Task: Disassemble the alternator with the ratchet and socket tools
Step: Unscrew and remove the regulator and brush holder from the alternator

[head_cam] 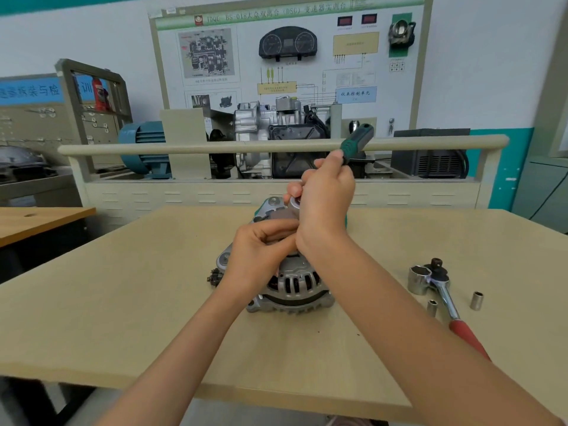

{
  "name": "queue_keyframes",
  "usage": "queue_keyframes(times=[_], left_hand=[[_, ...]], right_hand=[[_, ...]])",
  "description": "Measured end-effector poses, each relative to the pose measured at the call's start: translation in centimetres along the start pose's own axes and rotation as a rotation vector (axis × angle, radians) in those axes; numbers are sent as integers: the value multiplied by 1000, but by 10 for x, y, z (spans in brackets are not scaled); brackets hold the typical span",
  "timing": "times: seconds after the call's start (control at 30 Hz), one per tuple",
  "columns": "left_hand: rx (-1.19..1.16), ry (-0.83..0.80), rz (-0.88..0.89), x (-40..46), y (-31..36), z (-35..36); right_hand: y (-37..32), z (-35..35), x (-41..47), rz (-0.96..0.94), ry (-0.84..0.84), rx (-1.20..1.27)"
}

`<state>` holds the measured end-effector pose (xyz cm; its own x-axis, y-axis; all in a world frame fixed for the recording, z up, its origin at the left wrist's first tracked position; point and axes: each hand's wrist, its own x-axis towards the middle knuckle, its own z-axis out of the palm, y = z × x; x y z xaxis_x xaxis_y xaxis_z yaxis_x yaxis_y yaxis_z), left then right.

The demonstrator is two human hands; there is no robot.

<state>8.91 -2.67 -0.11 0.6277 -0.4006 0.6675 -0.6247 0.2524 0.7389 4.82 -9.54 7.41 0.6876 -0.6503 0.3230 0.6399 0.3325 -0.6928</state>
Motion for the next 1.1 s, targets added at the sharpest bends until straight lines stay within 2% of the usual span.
queue_keyframes(times=[0.1,0.27,0.37,0.43,0.5,0.63,0.67,0.73,0.83,0.93,1.0,1.1], left_hand=[[35,-10,-2,0,1,-1],[120,-19,-24,-1,2,-5],[91,11,-35,-2,3,-3],[37,45,-28,-2,4,-1],[4,61,-8,-2,2,0],[33,43,47,-3,1,0],[50,39,50,-4,1,0],[66,29,48,-6,3,0],[49,17,21,-4,6,-1],[50,47,-39,-5,4,-4],[66,61,-47,-5,3,-5],[47,88,-53,-4,3,-4]], right_hand=[[-6,0,6,138,-142,-114],[-17,5,16,449,-529,-414],[-21,7,21,611,-678,-474],[-23,6,21,655,-736,-493],[-19,8,18,576,-651,-459],[5,6,2,17,-153,-222],[8,5,-1,-63,-77,-170],[10,4,-1,-70,-67,-106],[1,8,7,190,-289,-254],[-12,9,19,564,-693,-512],[-16,9,24,685,-891,-630],[-18,10,24,742,-981,-688]])
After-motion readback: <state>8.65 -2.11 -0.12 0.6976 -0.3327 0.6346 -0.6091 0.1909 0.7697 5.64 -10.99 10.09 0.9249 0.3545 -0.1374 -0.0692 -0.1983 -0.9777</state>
